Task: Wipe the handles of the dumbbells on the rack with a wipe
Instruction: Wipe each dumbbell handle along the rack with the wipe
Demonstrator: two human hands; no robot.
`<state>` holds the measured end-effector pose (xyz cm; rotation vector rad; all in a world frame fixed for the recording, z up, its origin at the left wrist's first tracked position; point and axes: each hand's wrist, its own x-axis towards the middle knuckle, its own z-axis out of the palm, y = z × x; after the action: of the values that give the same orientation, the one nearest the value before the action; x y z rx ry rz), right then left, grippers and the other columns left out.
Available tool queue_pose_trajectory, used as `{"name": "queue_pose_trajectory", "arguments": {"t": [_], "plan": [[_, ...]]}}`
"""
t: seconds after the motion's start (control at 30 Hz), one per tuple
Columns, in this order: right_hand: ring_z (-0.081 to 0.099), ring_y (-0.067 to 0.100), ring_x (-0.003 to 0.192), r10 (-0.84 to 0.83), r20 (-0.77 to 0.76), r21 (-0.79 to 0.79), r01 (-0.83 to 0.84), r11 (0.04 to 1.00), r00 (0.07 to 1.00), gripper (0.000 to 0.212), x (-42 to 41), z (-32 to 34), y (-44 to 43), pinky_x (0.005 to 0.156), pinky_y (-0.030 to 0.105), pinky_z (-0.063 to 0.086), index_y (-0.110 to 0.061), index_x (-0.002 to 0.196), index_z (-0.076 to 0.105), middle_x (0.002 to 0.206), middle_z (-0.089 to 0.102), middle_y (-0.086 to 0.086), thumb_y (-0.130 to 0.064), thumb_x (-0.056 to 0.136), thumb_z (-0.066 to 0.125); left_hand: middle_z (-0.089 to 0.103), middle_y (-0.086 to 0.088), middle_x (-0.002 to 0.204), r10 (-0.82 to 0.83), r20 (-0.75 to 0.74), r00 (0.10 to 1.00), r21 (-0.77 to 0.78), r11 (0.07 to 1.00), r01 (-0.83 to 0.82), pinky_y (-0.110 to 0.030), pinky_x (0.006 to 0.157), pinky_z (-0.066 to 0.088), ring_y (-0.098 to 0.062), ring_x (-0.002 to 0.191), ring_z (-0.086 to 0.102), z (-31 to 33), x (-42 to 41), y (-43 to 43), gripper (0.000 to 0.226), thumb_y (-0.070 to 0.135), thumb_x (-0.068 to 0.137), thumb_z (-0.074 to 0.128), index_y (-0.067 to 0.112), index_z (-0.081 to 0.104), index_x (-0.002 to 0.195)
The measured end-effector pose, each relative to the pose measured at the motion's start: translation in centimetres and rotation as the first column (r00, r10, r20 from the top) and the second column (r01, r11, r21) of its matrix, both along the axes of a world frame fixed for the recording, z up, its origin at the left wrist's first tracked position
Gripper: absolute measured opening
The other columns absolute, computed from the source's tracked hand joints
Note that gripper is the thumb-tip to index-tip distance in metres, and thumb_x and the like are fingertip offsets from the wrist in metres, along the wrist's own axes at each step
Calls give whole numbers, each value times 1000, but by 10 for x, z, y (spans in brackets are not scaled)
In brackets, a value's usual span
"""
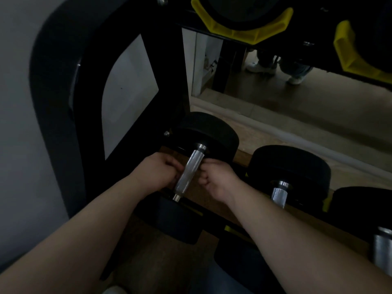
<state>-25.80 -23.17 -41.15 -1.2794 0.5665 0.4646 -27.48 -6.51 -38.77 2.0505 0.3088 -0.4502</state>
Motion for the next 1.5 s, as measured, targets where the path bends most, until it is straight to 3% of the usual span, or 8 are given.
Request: {"name": "queue_pose_trajectory", "arguments": {"t": [0.27, 0.5, 0.7, 0.9, 1.17, 1.23, 1.33, 1.5], "plan": [[36, 6, 45, 141, -94, -20, -143, 989, 985, 23, -16, 0, -11, 39, 17, 24, 3, 114, 65, 75, 56, 5, 4, 92, 60, 75, -7, 74, 5, 3, 1000, 7, 1000, -5, -29, 67, 55, -20, 73, 72, 0, 0, -1, 28, 2, 84, 59, 25, 75, 80], [42, 5, 47, -249, -116, 320, 273, 907, 962, 10, -4, 12, -11, 47, 18, 31, -5, 100, 67, 79, 62, 6, -1, 92, 65, 75, -4, 78, -18, 11, 1000, 11, 1000, 18, -24, 61, 52, -15, 71, 71, 5, -2, -1, 30, 2, 87, 53, 24, 74, 84], [43, 6, 44, 249, 19, -158, -243, 957, 968, 13, -30, 10, -11, 41, 19, 31, -4, 95, 73, 76, 67, 8, -1, 82, 74, 75, -2, 76, -29, 36, 999, 44, 999, 28, -29, 69, 58, -16, 73, 71, 2, -2, -1, 22, 9, 84, 63, 27, 74, 82], [42, 6, 44, 154, 271, -112, -128, 985, 950, 13, -23, 15, -10, 41, 21, 32, -12, 100, 74, 76, 64, 7, -14, 88, 76, 71, 20, 85, -253, 352, 901, 166, 964, 206, -13, 77, 49, 7, 83, 65, 15, -10, -2, 12, 35, 90, 70, 40, 74, 101], [44, 5, 48, 244, 314, -133, -212, 968, 918, 18, -28, 25, -11, 47, 22, 36, -22, 109, 77, 76, 67, 3, -15, 94, 70, 75, -1, 80, -5, 178, 984, -237, 970, 48, -19, 65, 54, -7, 71, 68, 20, -4, -3, 11, 21, 85, 78, 19, 77, 96], [52, 4, 53, 263, 315, -291, -171, 941, 912, 23, -27, 25, -11, 49, 22, 41, -25, 115, 75, 84, 69, -1, -17, 95, 67, 74, -4, 82, 83, 146, 986, -278, 960, -40, -20, 65, 54, -8, 69, 67, 23, 5, -8, 12, 17, 87, 77, 18, 75, 98], [65, 5, 91, 270, 330, -586, -28, 810, 905, 29, -24, 26, -14, 76, 20, 52, -29, 121, 70, 109, 71, -7, -20, 94, 67, 72, 0, 78, 54, 226, 973, -89, 995, -35, -25, 70, 57, -9, 66, 67, 23, 21, -20, 13, 18, 90, 72, 20, 74, 102], [60, 9, 119, 432, 278, -670, -150, 727, 858, 65, -27, 31, -18, 89, 18, 41, -25, 146, 51, 131, 66, -5, -39, 87, 76, 72, 6, 78, -220, 185, 958, 229, 957, 176, -27, 81, 56, -14, 80, 69, 21, 22, -20, 14, 26, 94, 66, 25, 79, 91]]}}
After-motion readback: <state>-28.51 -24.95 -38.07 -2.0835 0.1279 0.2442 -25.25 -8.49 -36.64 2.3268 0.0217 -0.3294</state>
